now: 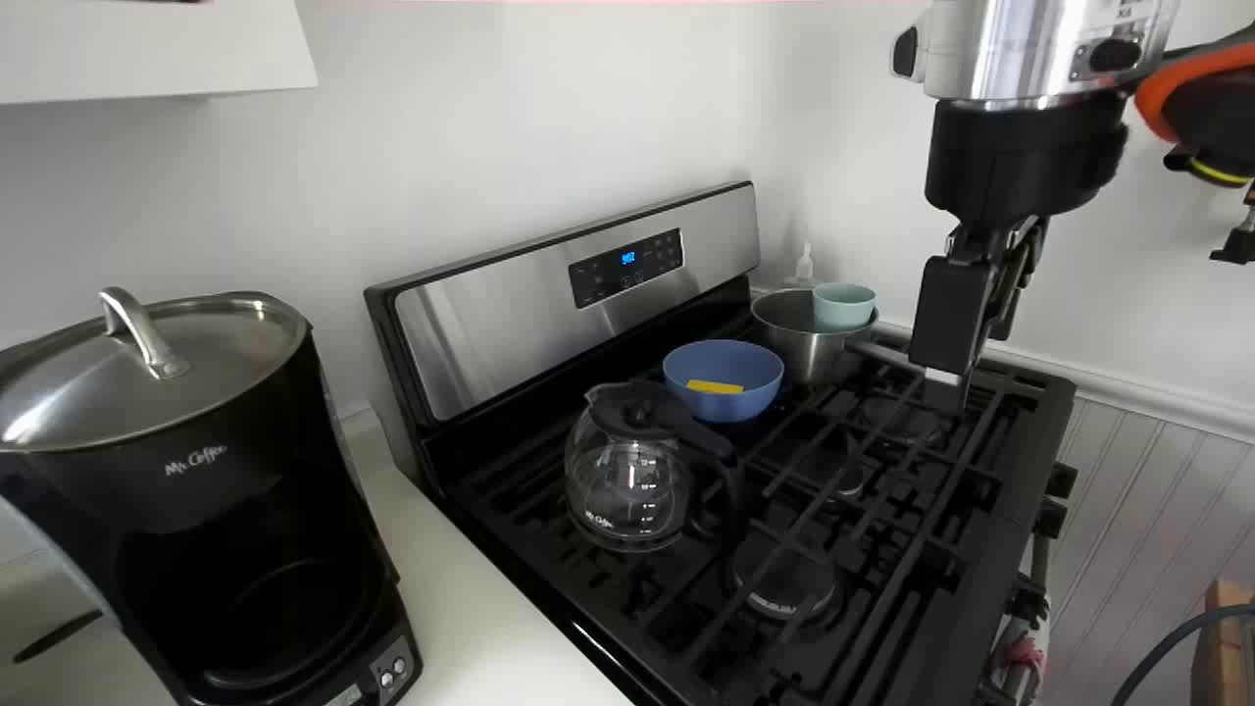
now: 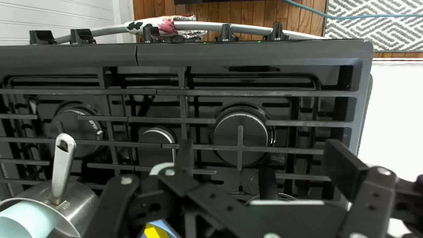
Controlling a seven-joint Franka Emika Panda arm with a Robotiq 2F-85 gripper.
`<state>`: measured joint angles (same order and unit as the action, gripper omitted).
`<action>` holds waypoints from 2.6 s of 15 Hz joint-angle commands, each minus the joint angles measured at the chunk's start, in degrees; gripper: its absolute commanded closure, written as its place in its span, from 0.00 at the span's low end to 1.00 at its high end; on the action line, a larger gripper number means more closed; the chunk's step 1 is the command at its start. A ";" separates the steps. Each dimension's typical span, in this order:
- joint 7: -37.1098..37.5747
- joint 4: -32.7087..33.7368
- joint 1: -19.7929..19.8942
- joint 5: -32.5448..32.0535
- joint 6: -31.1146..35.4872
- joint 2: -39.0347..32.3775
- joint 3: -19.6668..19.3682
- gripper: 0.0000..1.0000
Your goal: Pick up the light blue cup and put it in the blue bowl
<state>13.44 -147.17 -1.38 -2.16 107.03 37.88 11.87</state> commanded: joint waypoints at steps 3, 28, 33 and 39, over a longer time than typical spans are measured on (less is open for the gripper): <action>0.45 0.10 -0.88 -0.47 -0.13 -0.14 -0.74 0.00; -4.12 22.20 15.93 -7.54 10.45 -27.92 -20.29 0.00; -4.97 26.66 15.70 -4.99 6.53 -31.60 -21.20 0.00; -17.34 33.86 17.80 -4.12 11.61 -42.78 -26.55 0.00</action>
<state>2.69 -119.23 15.84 -7.68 117.19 2.83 -12.43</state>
